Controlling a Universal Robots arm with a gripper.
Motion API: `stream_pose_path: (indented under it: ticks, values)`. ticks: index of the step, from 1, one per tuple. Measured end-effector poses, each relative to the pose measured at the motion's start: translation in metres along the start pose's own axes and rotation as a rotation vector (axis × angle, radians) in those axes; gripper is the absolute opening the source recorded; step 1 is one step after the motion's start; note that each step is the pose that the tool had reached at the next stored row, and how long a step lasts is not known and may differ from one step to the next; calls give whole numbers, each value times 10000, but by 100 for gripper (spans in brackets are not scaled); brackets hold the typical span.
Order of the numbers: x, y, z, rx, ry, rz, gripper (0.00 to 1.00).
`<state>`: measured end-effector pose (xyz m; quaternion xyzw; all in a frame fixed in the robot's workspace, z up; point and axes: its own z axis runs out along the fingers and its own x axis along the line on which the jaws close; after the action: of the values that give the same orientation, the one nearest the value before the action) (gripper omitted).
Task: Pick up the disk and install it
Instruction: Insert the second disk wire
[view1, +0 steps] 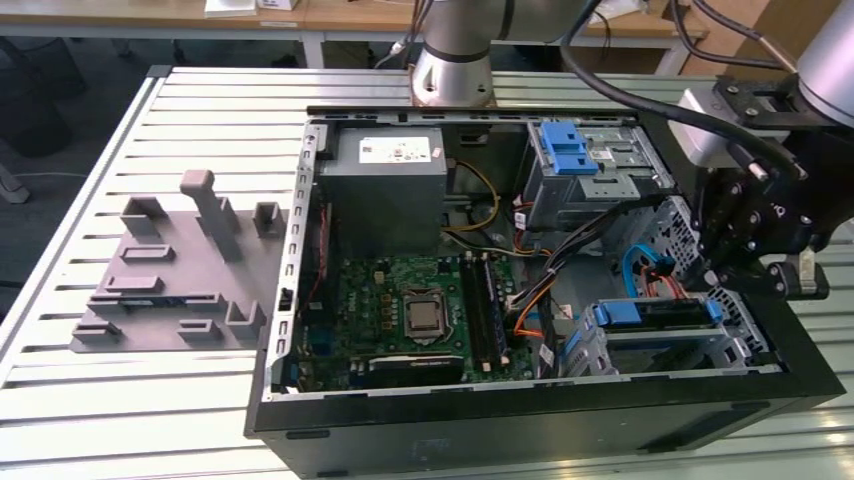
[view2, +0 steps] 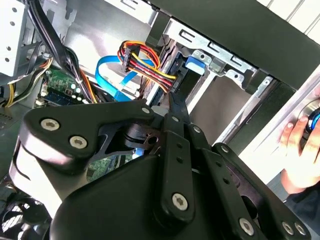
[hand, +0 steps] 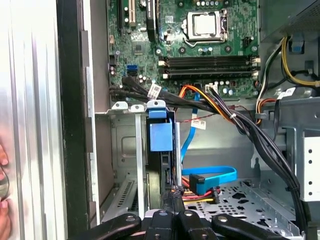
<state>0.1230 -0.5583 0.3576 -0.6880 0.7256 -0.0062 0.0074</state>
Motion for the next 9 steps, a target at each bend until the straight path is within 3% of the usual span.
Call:
stream_pose_path:
  ticks: [9]
  values:
    - [5, 92, -14, -32, -13, 0, 11]
